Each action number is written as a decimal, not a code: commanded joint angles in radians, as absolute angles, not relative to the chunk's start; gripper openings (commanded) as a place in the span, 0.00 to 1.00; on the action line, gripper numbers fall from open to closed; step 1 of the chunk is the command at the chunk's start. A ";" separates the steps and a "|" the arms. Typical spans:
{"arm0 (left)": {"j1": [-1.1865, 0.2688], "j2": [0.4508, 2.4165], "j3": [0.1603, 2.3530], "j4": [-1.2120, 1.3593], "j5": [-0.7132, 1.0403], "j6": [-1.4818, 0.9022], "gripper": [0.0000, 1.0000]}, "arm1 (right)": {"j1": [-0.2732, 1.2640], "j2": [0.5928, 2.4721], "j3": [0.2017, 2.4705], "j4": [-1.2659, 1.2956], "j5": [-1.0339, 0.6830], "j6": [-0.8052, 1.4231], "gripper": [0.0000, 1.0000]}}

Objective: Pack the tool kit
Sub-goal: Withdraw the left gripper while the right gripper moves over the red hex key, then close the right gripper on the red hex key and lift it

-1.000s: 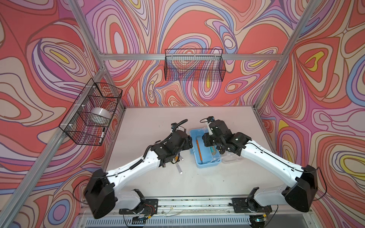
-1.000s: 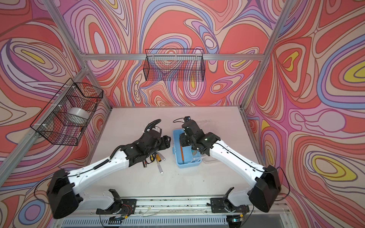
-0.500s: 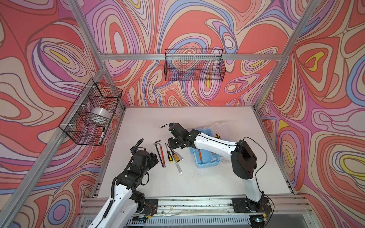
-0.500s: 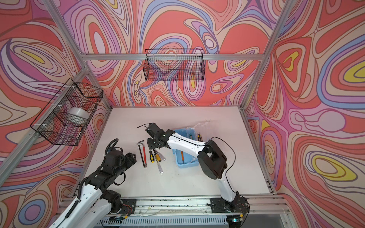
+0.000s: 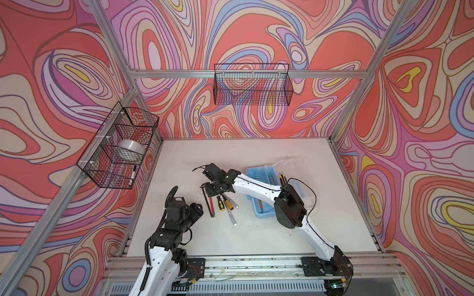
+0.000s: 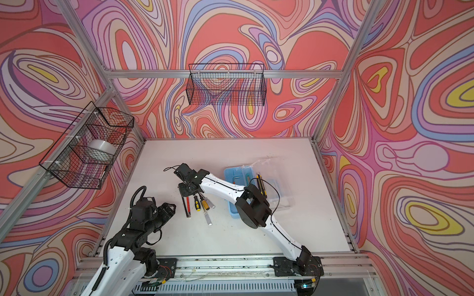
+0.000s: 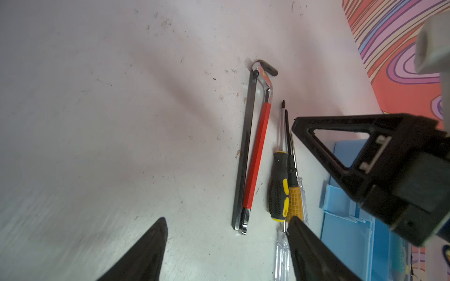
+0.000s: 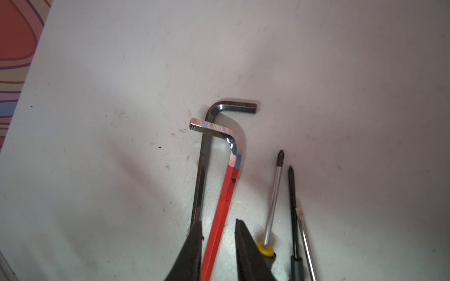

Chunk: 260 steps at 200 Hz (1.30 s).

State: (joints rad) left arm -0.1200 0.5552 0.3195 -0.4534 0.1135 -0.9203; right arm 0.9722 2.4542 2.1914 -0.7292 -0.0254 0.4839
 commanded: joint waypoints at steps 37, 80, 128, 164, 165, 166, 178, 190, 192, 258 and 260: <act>-0.092 0.620 0.313 -0.364 0.178 -0.915 0.78 | 0.993 2.542 2.274 -0.811 -0.001 0.476 0.24; -0.091 0.599 0.325 -0.391 0.154 -0.897 0.78 | 1.003 2.582 2.320 -0.842 0.026 0.468 0.25; -0.090 0.616 0.326 -0.381 0.152 -0.888 0.77 | 1.017 2.637 2.397 -0.907 0.075 0.451 0.25; -0.091 0.642 0.326 -0.360 0.169 -0.892 0.77 | 1.032 2.671 2.442 -0.952 0.135 0.443 0.24; -0.091 0.643 0.326 -0.360 0.168 -0.893 0.77 | 1.032 2.672 2.444 -0.955 0.137 0.443 0.24; -0.091 0.643 0.327 -0.360 0.168 -0.893 0.77 | 1.032 2.672 2.444 -0.957 0.139 0.443 0.24; -0.090 0.646 0.327 -0.356 0.167 -0.892 0.76 | 1.034 2.674 2.450 -0.966 0.164 0.443 0.24; -0.090 0.650 0.331 -0.352 0.163 -0.891 0.76 | 1.034 2.674 2.441 -0.970 0.187 0.443 0.23; -0.090 0.651 0.332 -0.351 0.163 -0.891 0.76 | 1.034 2.674 2.441 -0.972 0.191 0.441 0.23; -0.090 0.698 0.326 -0.311 0.180 -0.893 0.76 | 1.033 2.680 2.431 -0.960 0.163 0.443 0.15; -0.090 0.699 0.326 -0.311 0.180 -0.893 0.76 | 1.033 2.680 2.430 -0.960 0.163 0.443 0.15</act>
State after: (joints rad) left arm -0.0971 0.6918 0.3195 -0.3420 0.1696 -0.8940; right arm 1.0336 2.6446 2.4351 -0.9348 0.1581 0.4458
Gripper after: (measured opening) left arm 0.761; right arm 0.155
